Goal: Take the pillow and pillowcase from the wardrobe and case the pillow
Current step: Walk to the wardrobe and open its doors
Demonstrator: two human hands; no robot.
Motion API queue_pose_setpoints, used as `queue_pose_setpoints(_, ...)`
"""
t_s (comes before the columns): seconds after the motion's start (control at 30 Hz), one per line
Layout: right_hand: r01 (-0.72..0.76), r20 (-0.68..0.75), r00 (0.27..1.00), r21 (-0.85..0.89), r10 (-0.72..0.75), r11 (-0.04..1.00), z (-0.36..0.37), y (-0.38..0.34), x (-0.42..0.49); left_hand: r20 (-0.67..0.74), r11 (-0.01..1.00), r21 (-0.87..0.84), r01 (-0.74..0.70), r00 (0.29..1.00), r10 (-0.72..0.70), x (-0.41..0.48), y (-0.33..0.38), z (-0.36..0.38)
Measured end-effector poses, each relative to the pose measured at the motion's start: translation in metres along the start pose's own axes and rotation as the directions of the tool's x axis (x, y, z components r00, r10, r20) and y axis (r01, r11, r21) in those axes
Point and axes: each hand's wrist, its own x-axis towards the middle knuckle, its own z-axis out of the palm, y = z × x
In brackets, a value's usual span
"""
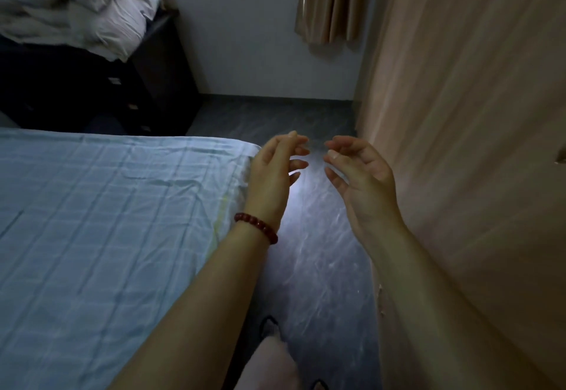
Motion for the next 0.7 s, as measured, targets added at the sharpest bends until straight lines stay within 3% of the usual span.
queue_pose_setpoints(0.47,0.08,0.061,0.994,0.113,-0.087,0.99,0.104,0.017,0.262,0.034,0.998,-0.019,-0.066,0.997,0.066,0.276,0.016,-0.018)
queue_pose_setpoints(0.7,0.056,0.074,0.995,0.088,-0.063,0.995,0.131,0.042,0.35,0.032,0.999,-0.041,-0.017,0.999,0.018,0.37,0.006,-0.022)
